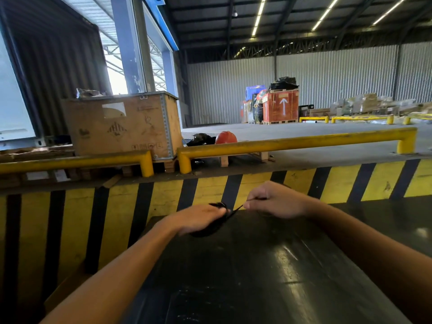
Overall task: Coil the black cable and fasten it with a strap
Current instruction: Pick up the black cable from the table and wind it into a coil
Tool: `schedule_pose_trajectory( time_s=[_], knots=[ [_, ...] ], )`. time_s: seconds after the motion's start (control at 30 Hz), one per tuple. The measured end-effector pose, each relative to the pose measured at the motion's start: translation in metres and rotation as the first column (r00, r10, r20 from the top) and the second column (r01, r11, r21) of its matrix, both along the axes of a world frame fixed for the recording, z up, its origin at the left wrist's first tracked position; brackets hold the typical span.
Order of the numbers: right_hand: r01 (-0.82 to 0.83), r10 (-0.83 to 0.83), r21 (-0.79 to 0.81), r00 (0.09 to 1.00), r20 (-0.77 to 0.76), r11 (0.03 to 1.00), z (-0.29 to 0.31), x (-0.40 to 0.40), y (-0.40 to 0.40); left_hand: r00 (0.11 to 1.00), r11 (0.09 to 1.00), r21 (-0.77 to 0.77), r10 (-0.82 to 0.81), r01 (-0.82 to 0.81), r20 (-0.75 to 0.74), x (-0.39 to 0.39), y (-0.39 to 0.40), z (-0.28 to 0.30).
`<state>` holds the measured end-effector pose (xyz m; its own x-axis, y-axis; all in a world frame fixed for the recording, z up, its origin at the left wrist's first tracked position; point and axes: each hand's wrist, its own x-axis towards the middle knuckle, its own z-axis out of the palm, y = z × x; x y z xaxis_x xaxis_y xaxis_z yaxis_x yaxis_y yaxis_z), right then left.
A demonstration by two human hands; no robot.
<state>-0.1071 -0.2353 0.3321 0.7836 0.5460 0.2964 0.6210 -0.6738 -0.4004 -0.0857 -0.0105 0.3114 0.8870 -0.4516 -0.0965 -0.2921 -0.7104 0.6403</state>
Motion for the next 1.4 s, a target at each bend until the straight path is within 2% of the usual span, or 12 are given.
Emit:
schedule_pose_trajectory(
  time_s=[0.1,0.17,0.33,0.5,0.6,0.67,0.73,0.77,0.93,1.07,1.2,1.4],
  knots=[
    [0.018,-0.022,0.045,0.997,0.08,0.999,0.01,0.005,-0.011,0.888,0.928,-0.337,-0.285,0.161,-0.361,-0.01,-0.01,-0.006],
    [0.037,-0.051,0.147,0.995,0.088,0.988,0.009,0.008,-0.019,0.78,0.795,-0.593,-0.45,0.128,-0.434,-0.016,-0.013,-0.004],
    [0.068,-0.061,0.318,0.998,-0.034,0.946,-0.02,0.007,-0.016,0.738,0.392,-0.919,-0.628,0.029,-0.245,-0.018,-0.022,0.021],
    [0.123,-0.081,0.258,0.983,-0.168,0.958,-0.061,-0.001,0.013,0.914,0.143,-0.99,-0.403,0.006,-0.052,-0.014,-0.026,0.054],
    [0.101,-0.095,0.08,0.993,-0.074,0.992,-0.073,-0.016,0.027,0.98,0.244,-0.969,-0.198,0.032,-0.018,-0.012,-0.026,0.06],
    [0.069,-0.071,-0.075,0.997,-0.026,0.995,-0.071,-0.027,0.033,0.998,0.565,-0.823,-0.013,0.062,0.066,-0.012,-0.027,0.057],
    [0.05,-0.048,-0.216,0.999,0.018,0.975,-0.065,-0.034,0.038,0.934,0.926,-0.375,0.087,0.053,0.347,-0.011,-0.029,0.047],
    [0.047,-0.036,-0.268,0.998,0.047,0.962,-0.06,-0.036,0.039,0.896,0.985,-0.172,0.049,0.031,0.442,-0.009,-0.03,0.04],
    [0.099,-0.04,-0.308,0.98,0.193,0.946,-0.009,-0.038,0.014,0.973,0.999,0.044,0.008,-0.018,0.232,-0.007,-0.021,0.019],
    [0.13,-0.062,-0.165,0.928,0.367,0.978,0.013,-0.026,-0.014,0.989,0.973,-0.215,-0.106,0.083,-0.099,-0.014,-0.02,0.016],
    [0.056,-0.131,0.224,0.932,0.338,0.973,0.001,-0.014,-0.019,0.851,0.889,-0.286,-0.436,0.357,-0.292,-0.029,-0.031,0.024],
    [0.064,-0.131,0.49,0.986,0.104,0.87,-0.052,-0.008,-0.002,0.733,0.718,-0.575,-0.622,0.392,-0.277,-0.033,-0.033,0.036]
  ],
)
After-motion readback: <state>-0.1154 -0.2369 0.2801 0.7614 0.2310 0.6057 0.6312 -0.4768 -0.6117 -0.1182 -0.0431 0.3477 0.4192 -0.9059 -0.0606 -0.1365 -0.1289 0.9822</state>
